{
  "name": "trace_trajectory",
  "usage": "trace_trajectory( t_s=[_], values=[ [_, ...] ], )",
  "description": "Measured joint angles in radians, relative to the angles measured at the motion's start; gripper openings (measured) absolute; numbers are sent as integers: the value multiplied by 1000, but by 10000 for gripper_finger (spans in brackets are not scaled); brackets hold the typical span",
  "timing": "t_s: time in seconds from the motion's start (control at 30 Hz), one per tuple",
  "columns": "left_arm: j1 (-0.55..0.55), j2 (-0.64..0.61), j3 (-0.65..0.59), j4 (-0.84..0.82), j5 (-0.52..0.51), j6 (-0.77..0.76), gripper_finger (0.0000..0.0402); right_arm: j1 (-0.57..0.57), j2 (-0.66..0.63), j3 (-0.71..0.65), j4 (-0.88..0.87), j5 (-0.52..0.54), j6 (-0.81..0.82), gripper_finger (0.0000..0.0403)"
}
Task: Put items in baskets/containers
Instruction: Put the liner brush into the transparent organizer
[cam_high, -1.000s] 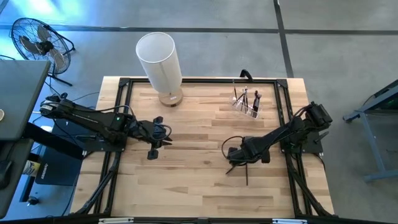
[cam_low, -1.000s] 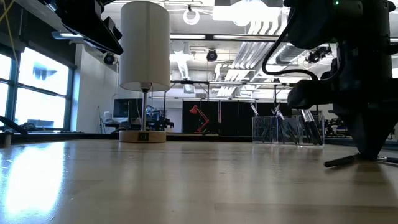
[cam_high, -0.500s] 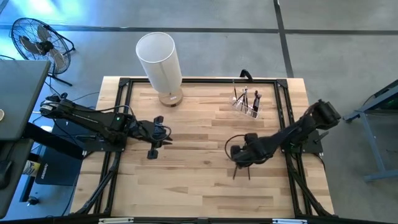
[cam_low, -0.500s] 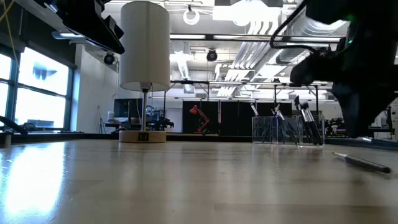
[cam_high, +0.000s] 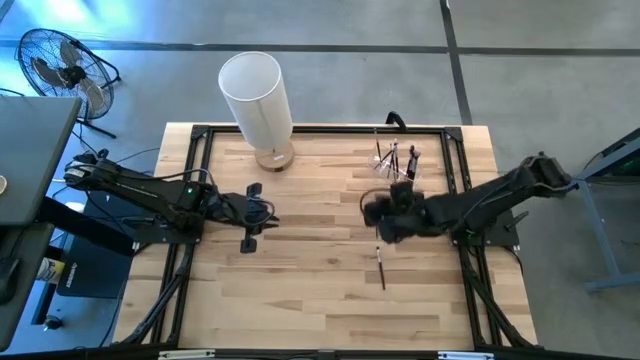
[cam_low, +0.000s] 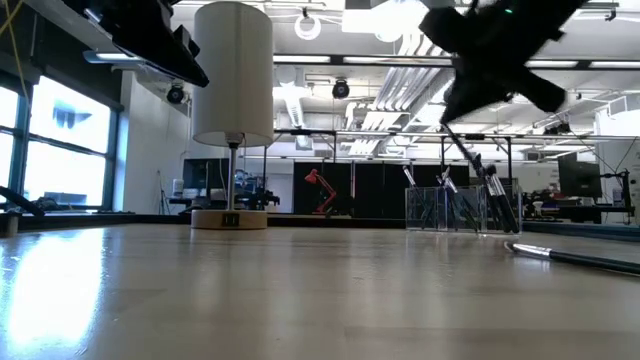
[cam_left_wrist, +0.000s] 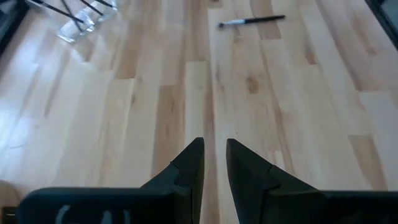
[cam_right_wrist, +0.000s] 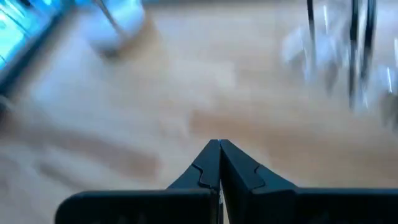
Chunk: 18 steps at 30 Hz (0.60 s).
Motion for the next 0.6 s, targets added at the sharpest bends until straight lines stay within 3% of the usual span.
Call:
trace_trajectory(
  t_s=[0.1,0.2,0.43,0.6],
  values=[
    [0,0,0,22,-40,0,64,-69,-44,0,113,117,-220,0],
    [17,0,0,49,-50,-9,64,-181,-80,0,227,111,-469,0],
    [138,0,1,58,-41,-99,64,-517,-111,0,477,-131,-1013,0],
    [203,0,1,59,-39,-171,64,-730,-110,0,688,-374,-1263,0]
  ],
)
